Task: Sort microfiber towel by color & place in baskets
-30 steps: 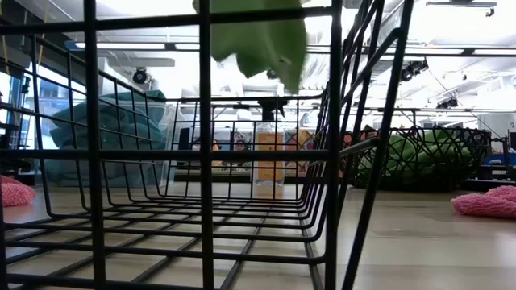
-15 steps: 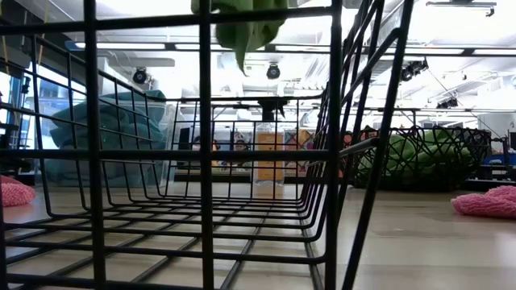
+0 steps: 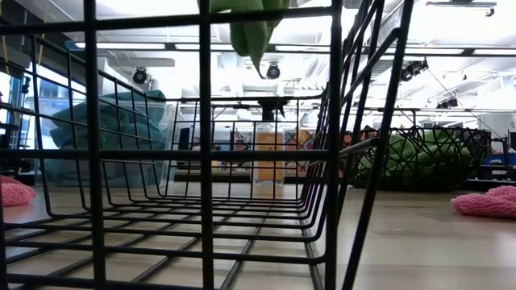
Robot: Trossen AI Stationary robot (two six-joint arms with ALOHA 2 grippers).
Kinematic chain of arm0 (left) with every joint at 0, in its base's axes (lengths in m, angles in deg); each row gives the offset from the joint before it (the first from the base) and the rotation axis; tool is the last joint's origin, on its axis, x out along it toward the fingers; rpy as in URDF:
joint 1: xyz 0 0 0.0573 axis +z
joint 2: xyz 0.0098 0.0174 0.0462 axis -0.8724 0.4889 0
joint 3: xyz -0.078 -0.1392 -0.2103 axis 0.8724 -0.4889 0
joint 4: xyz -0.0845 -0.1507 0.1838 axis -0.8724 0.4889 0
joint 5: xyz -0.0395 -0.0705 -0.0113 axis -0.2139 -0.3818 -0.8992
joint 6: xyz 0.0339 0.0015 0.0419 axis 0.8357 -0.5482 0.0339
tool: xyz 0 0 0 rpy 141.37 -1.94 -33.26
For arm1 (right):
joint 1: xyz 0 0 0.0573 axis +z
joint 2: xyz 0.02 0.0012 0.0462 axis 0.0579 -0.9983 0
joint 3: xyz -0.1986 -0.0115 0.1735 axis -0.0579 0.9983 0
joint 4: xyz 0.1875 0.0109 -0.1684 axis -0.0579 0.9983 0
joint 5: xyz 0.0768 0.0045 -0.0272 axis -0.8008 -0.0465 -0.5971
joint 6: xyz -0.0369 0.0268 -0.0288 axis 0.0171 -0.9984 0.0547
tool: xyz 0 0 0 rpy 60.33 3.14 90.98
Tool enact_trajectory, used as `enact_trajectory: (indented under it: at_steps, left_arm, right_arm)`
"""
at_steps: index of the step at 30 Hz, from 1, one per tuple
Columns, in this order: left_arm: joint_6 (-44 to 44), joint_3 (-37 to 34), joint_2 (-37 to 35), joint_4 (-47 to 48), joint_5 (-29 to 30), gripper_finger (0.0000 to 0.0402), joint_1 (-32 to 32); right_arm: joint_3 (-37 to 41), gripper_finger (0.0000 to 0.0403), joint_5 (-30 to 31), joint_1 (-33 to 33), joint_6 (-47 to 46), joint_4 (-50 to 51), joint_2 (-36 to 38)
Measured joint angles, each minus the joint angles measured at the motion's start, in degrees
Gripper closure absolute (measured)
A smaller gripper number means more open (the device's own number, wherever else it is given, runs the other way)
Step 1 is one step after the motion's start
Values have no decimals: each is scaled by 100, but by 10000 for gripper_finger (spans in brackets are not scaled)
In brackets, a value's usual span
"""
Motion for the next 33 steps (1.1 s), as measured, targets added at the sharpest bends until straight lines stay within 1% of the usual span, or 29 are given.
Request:
enact_trajectory:
  at_steps: [2, 6, 9, 12, 17, 21, 26, 30, 33]
  left_arm:
    - [0, 0, 0, -18, -17, 360, 2]
    - [-183, 0, 0, 10, -54, 329, 38]
    - [-535, 0, -3, 186, -51, 300, 63]
    - [-920, 1, -158, 656, -45, 269, 130]
    - [-956, 3, -709, 1539, -35, 232, 282]
    - [-870, 2, -1193, 1886, 53, 223, 386]
    - [-870, 3, -1608, 2087, 132, 222, 417]
    - [-868, -25, -1705, 2001, 132, 222, 408]
    - [-943, -389, -1723, 1449, 96, 222, 404]
  right_arm:
    - [0, 374, -25, -9, -17, 29, 0]
    - [0, 393, -35, -2, -16, 75, 0]
    - [1, 392, -44, -3, 3, 205, 1]
    - [7, 396, -44, -2, 77, 442, 67]
    - [7, 396, -30, -2, 87, 1007, 378]
    - [7, 399, 84, -2, -33, 1448, 775]
    - [7, 398, 517, 84, -346, 2032, 1313]
    - [7, 398, 817, 286, -675, 2512, 1640]
    - [7, 398, 1154, 519, -944, 2943, 1790]
